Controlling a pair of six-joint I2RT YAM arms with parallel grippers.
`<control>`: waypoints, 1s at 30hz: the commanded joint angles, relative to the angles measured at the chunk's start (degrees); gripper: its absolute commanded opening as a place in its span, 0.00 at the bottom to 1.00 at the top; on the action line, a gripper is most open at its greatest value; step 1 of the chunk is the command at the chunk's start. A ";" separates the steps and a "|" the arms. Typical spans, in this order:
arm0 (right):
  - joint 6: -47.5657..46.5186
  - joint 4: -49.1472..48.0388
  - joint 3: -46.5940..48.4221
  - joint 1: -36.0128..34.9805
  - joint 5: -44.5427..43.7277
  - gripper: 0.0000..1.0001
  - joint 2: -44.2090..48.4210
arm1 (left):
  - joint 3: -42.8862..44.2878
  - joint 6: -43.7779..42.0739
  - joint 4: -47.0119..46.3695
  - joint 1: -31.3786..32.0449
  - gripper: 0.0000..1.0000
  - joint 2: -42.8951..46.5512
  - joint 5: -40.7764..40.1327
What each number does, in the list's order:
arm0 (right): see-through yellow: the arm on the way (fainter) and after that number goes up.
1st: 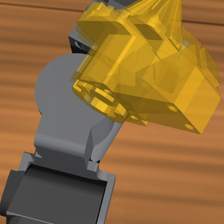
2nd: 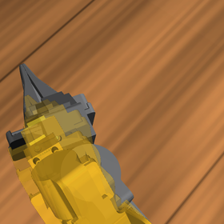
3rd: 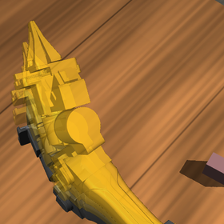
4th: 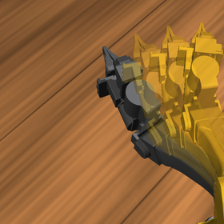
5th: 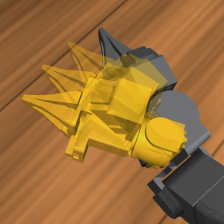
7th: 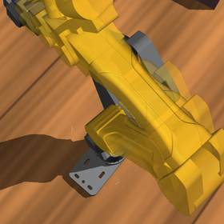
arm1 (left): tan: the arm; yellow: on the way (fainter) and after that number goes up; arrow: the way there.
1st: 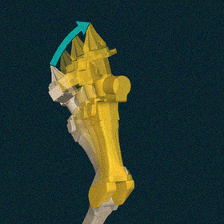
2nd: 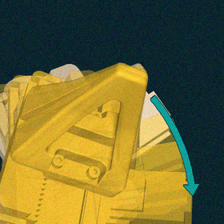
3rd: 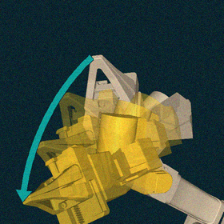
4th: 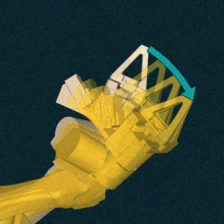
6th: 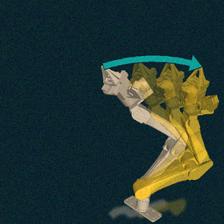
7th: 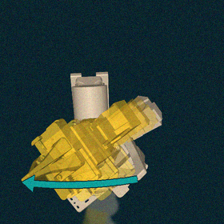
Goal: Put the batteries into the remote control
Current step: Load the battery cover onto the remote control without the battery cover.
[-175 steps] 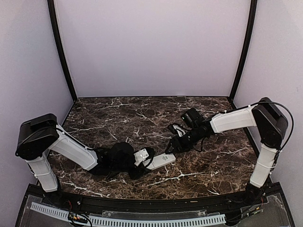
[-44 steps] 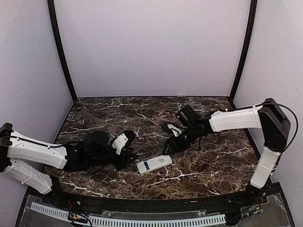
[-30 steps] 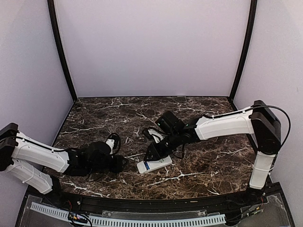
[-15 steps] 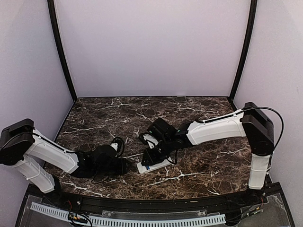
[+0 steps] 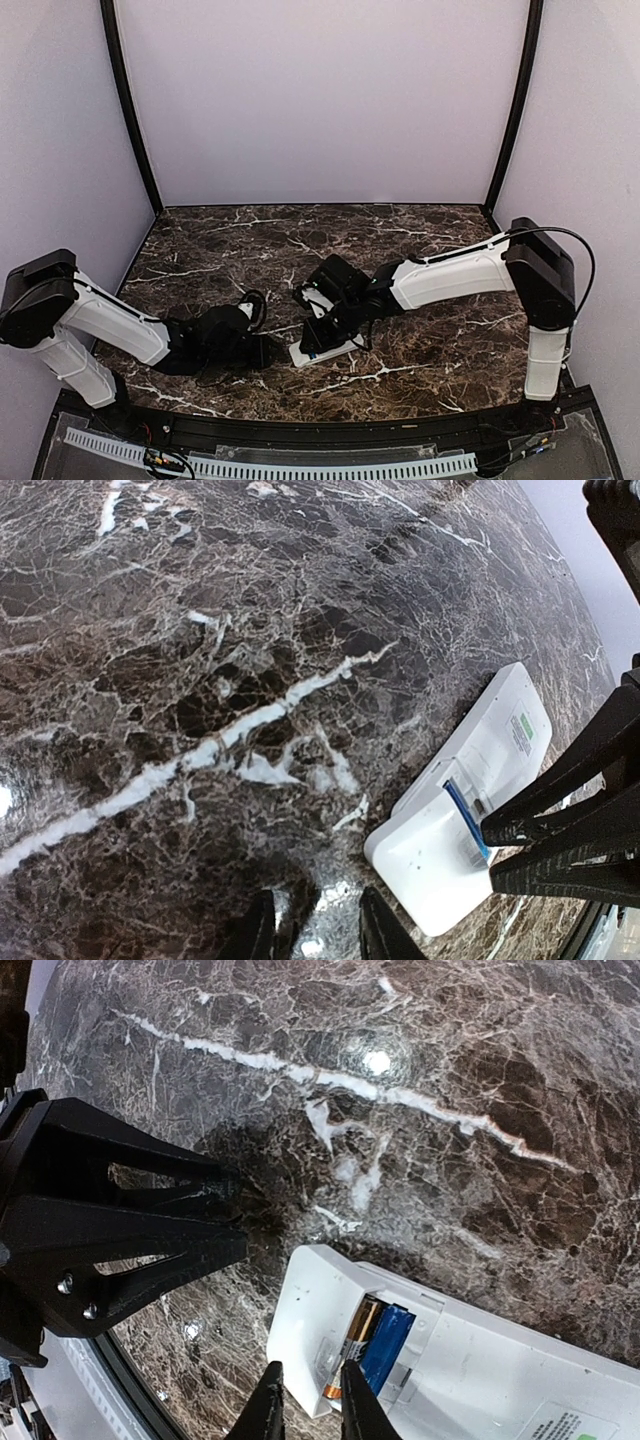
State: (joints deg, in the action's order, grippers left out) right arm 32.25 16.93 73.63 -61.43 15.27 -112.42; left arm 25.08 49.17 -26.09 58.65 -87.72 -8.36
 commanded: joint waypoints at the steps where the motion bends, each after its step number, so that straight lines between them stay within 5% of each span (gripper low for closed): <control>1: 0.53 0.80 1.60 -0.62 -1.48 0.18 -0.83 | 0.43 1.36 2.68 0.23 0.25 -1.95 2.09; 30: 4.65 0.64 1.70 -0.71 -1.65 0.15 0.05 | -6.58 17.77 -1.07 2.24 0.23 -5.54 5.21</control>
State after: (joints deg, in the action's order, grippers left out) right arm 35.94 18.41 74.28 -61.52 14.09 -112.62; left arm 21.45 63.22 -37.71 60.27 -90.98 -4.10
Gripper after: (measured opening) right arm 0.157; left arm 0.238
